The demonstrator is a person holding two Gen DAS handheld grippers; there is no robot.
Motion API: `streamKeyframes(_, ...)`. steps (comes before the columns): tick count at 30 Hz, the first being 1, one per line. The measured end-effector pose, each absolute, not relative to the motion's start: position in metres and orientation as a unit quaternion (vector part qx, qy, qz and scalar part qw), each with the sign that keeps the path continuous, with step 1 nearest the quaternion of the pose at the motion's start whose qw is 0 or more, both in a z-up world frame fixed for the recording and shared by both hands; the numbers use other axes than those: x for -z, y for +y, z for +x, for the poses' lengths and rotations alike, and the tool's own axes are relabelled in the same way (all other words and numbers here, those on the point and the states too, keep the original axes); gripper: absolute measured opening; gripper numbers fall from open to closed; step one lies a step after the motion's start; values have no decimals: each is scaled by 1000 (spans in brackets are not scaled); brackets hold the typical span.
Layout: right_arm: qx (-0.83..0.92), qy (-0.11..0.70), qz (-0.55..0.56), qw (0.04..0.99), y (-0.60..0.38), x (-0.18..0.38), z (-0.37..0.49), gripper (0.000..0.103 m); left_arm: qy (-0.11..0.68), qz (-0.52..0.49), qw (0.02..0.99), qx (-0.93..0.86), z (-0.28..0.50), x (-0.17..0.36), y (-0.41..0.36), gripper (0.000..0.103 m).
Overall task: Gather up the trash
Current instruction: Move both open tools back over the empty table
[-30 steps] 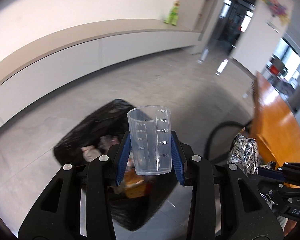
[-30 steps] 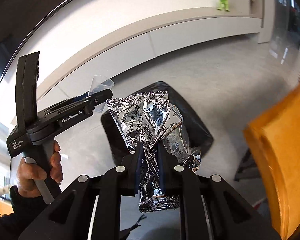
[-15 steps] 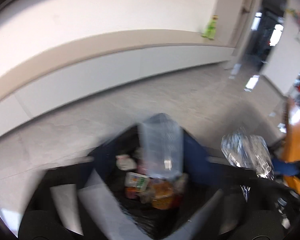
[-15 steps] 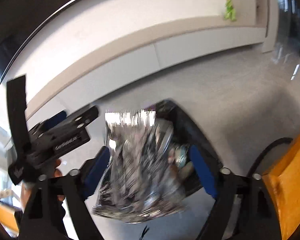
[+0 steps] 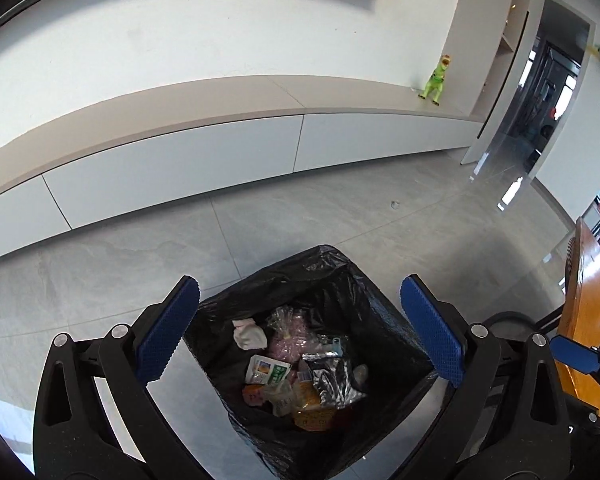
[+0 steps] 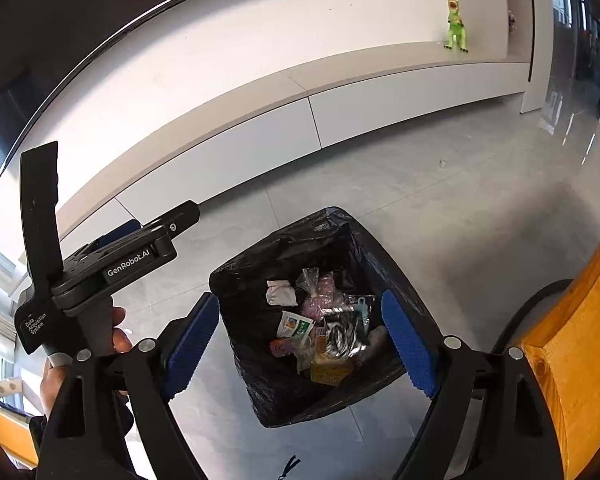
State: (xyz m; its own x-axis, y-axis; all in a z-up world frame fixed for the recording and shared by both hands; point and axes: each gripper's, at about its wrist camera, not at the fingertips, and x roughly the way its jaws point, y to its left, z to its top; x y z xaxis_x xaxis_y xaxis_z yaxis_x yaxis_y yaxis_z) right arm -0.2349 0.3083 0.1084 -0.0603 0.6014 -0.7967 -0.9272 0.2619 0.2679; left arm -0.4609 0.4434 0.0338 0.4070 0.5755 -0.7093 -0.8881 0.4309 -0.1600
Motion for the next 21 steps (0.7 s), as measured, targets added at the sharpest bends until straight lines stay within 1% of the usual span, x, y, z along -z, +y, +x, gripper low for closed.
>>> streamKeyframes(13, -573, 442, -143, 675, 262, -121, -215, 84, 300, -238, 819, -429, -424, -54, 409, 97)
streamKeyframes(21, -537, 448, -102, 708, 204, -127, -171, 84, 312, -203, 850, -374, -369, -67, 364, 97)
